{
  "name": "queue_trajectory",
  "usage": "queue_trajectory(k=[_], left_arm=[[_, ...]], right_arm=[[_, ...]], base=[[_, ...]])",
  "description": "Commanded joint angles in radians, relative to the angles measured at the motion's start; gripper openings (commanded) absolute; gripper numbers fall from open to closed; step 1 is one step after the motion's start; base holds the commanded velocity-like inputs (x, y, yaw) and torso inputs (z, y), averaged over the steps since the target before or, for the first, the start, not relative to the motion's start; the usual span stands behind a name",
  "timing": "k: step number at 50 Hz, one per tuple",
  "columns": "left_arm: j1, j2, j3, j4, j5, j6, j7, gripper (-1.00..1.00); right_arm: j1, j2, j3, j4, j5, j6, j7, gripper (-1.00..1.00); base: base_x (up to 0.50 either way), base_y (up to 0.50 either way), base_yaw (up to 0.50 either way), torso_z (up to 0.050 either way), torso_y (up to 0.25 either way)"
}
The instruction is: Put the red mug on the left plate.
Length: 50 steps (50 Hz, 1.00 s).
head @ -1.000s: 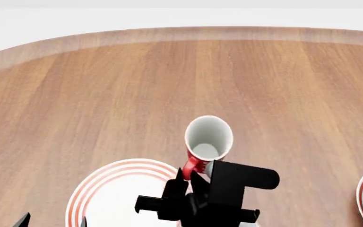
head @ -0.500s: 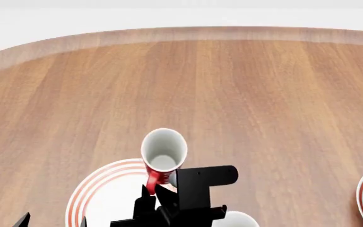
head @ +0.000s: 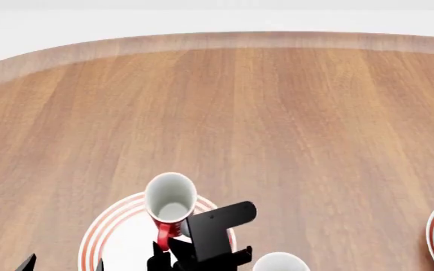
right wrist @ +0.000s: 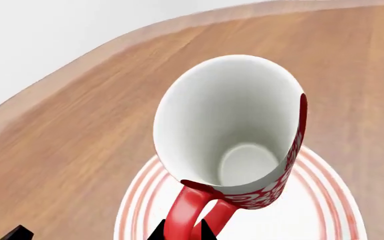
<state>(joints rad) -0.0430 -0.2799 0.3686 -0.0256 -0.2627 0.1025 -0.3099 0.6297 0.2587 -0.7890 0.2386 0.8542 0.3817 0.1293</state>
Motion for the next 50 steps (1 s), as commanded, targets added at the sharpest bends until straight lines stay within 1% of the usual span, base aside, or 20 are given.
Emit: queue_trajectory(k=[1,9,26,28,29,43,46,50], left_arm=[[-0.001,-0.003,0.003,0.0,-0.003,0.001,-0.003,1.0],[-0.002,-0.004,0.005,0.001,-0.004,0.0,-0.005,1.0],[-0.005,-0.007,0.009,-0.003,-0.008,0.003,-0.007,1.0],[-0.005,-0.007,0.01,-0.002,-0.008,0.003,-0.008,1.0],[-0.004,-0.008,0.01,0.0,-0.009,0.002,-0.009,1.0],[-0.005,-0.011,0.013,0.0,-0.011,0.003,-0.012,1.0],[-0.002,-0.013,0.012,0.005,-0.013,0.003,-0.014,1.0],[-0.005,-0.014,0.013,0.003,-0.016,0.003,-0.013,1.0]], right_arm=[[0.036,-0.021,-0.045,0.085,-0.061,-0.026,-0.086,-1.0],[0.055,-0.049,-0.069,0.172,-0.112,-0.071,-0.115,-1.0],[0.07,-0.077,-0.094,0.242,-0.138,-0.091,-0.146,-1.0],[0.066,-0.073,-0.102,0.232,-0.144,-0.084,-0.136,-1.0],[0.054,-0.057,-0.098,0.193,-0.135,-0.077,-0.124,-1.0],[0.054,-0.056,-0.1,0.191,-0.132,-0.077,-0.122,-1.0],[0.08,-0.118,-0.088,0.324,-0.133,-0.141,-0.194,-1.0],[0.099,-0.178,-0.092,0.474,-0.16,-0.217,-0.251,-1.0]], base=[[0.0,0.0,0.0,0.0,0.0],[0.0,0.0,0.0,0.0,0.0],[0.0,0.0,0.0,0.0,0.0],[0.0,0.0,0.0,0.0,0.0],[0.0,0.0,0.0,0.0,0.0],[0.0,0.0,0.0,0.0,0.001],[0.0,0.0,0.0,0.0,0.0],[0.0,0.0,0.0,0.0,0.0]])
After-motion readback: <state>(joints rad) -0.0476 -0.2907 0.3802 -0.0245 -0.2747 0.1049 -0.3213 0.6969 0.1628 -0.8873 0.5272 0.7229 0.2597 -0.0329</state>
